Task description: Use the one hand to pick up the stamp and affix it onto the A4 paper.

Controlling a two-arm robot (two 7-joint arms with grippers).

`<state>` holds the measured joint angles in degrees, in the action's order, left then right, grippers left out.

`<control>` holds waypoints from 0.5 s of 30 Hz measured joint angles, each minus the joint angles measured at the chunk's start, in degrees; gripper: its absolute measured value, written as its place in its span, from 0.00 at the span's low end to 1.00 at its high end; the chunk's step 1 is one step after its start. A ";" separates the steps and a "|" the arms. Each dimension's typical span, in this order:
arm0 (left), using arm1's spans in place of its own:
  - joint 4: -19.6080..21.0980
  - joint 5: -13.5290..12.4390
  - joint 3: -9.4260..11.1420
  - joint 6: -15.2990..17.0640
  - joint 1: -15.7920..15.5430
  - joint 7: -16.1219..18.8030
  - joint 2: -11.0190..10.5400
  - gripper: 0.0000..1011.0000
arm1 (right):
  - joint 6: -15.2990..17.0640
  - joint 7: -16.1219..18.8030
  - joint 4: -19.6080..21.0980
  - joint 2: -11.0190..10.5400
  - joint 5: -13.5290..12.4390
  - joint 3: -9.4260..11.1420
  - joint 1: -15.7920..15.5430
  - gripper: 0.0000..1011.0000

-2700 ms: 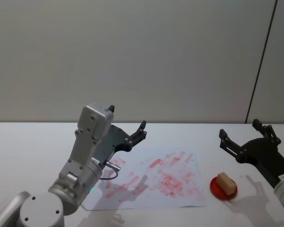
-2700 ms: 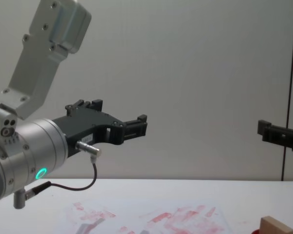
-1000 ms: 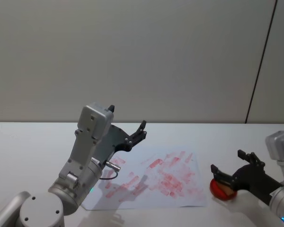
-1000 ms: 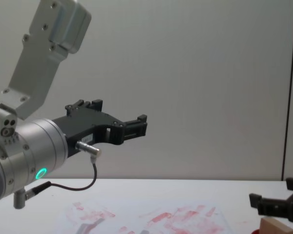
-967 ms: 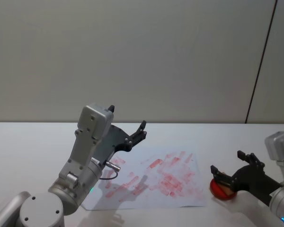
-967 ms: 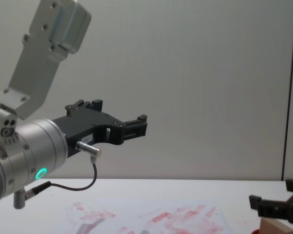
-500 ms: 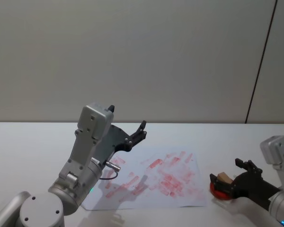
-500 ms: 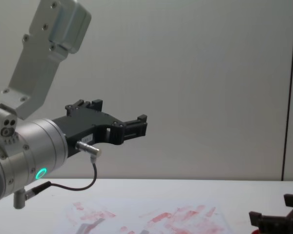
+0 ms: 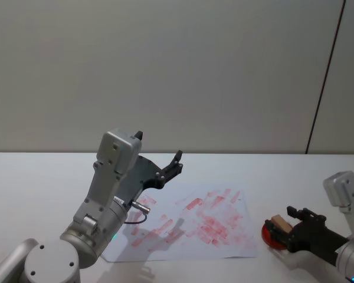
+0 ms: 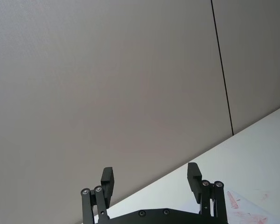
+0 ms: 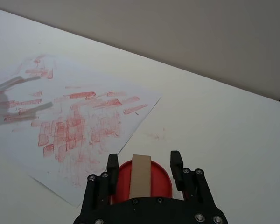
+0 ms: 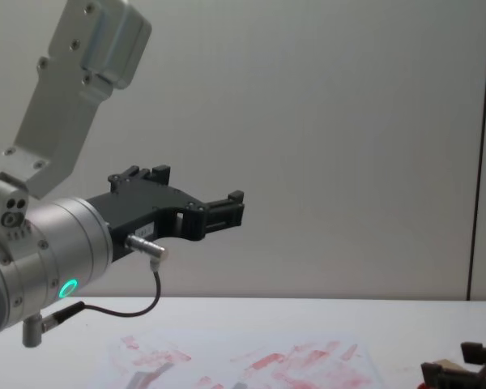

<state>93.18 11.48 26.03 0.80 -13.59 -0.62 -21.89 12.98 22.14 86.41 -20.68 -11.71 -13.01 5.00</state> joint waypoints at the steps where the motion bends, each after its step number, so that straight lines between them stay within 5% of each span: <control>1: 0.00 0.00 0.00 0.00 0.00 0.00 0.00 0.99 | 0.00 0.00 0.00 0.00 0.00 0.00 0.00 0.70; 15: 0.00 0.00 0.00 0.00 0.00 0.00 0.00 0.99 | 1.82 2.22 -0.92 -0.18 -0.61 -0.05 0.56 0.25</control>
<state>93.18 11.48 26.02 0.80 -13.59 -0.62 -21.89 14.80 24.35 85.49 -20.87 -12.31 -13.05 5.55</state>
